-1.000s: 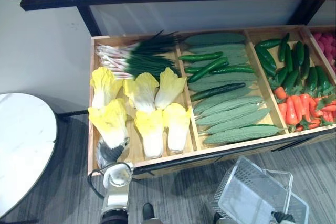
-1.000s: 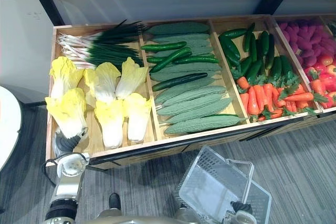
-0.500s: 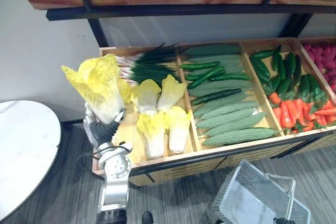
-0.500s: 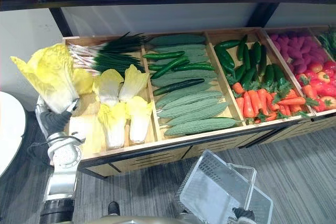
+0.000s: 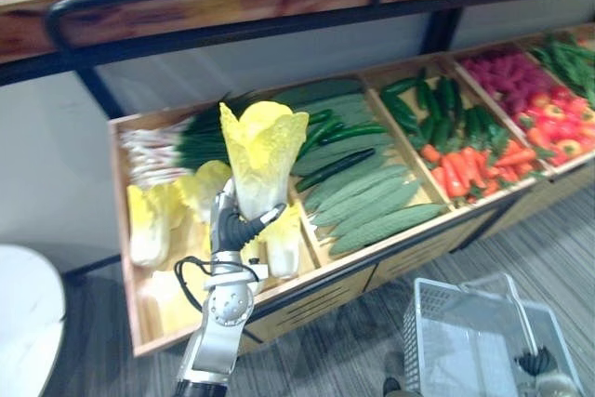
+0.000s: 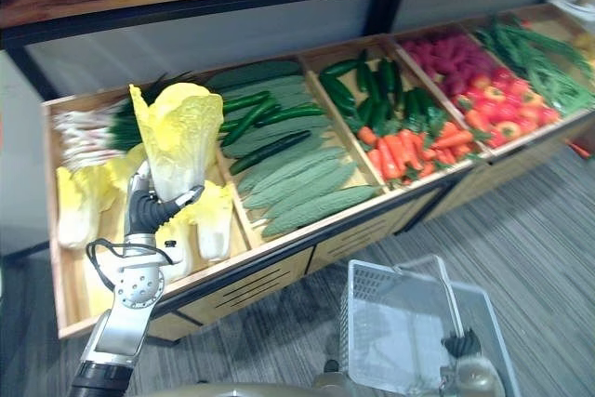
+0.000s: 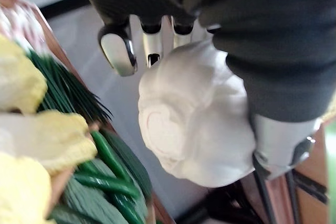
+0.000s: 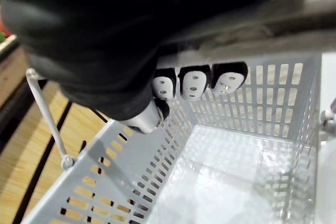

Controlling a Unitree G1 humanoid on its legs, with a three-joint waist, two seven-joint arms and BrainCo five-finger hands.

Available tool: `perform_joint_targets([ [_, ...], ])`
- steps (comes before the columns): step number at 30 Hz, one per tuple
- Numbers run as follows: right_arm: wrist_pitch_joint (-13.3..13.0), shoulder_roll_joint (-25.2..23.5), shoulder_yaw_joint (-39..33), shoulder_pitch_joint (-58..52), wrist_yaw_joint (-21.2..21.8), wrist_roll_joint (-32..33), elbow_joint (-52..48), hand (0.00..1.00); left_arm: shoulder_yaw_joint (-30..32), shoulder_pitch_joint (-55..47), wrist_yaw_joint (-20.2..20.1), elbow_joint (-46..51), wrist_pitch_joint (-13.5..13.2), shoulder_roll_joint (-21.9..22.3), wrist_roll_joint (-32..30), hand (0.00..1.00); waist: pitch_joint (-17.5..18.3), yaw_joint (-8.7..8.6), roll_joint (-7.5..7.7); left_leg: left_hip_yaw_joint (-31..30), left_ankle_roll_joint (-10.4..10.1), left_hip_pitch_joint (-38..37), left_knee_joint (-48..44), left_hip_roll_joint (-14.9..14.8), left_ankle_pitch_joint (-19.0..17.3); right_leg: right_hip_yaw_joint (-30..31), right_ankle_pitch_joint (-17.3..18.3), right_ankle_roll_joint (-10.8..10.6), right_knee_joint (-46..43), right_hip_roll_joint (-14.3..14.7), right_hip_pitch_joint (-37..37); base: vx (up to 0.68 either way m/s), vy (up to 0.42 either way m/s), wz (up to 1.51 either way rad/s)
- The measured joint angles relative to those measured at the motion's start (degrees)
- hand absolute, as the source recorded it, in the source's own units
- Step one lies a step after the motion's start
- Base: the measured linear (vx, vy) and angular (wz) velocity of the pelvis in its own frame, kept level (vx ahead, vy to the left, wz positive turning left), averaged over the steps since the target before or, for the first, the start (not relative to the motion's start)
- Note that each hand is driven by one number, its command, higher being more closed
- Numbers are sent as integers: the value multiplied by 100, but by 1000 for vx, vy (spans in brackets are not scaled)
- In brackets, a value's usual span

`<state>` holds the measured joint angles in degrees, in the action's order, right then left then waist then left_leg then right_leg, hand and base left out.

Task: Pick vegetable in the basket

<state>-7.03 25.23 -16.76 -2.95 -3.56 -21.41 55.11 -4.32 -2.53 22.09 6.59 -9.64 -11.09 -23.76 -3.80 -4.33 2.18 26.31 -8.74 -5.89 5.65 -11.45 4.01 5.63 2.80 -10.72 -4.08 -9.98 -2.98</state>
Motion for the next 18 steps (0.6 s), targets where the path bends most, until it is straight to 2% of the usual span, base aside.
perform_joint_targets([
  [3, -181, 414, 478, -7, 146, -170, -531, 100, -326, 46, -170, 0, -132, -158, 0, 100, 44, -42, -51, 311, -32, -149, 19, -24, -23, 395, -78, -22, -7, 96, -139, -16, -18, -80],
  [6, -367, 954, 1115, -65, 422, -357, -1241, 100, -705, 54, -432, 1, -337, -288, 12, 100, 111, -66, -149, 804, -158, -335, 32, -114, -119, 943, -222, -53, -13, 321, -354, -49, -34, -88],
  [10, -596, 1419, 1692, -57, 661, -356, -1805, 100, -1077, 51, -752, 3, -528, -605, 56, 100, 123, -173, -160, 1442, -296, -641, 34, -161, -246, 1599, -350, -120, 1, 576, -481, -91, -26, -85],
  [16, -622, 2078, 2205, -93, 811, -348, -2523, 100, -1971, 180, -1104, 25, -765, -1073, 123, 100, 152, -193, -196, 2190, -413, -987, 34, -161, -347, 2218, -495, -228, 132, 757, -510, -51, 6, -64],
  [18, -646, 2260, 2245, -187, 922, -341, -2855, 100, -2366, 328, -1260, 177, -912, -1293, 357, 100, 221, -162, -212, 2468, -445, -1063, 31, -177, -366, 2405, -530, -243, 77, 887, -604, 6, 15, -49],
])
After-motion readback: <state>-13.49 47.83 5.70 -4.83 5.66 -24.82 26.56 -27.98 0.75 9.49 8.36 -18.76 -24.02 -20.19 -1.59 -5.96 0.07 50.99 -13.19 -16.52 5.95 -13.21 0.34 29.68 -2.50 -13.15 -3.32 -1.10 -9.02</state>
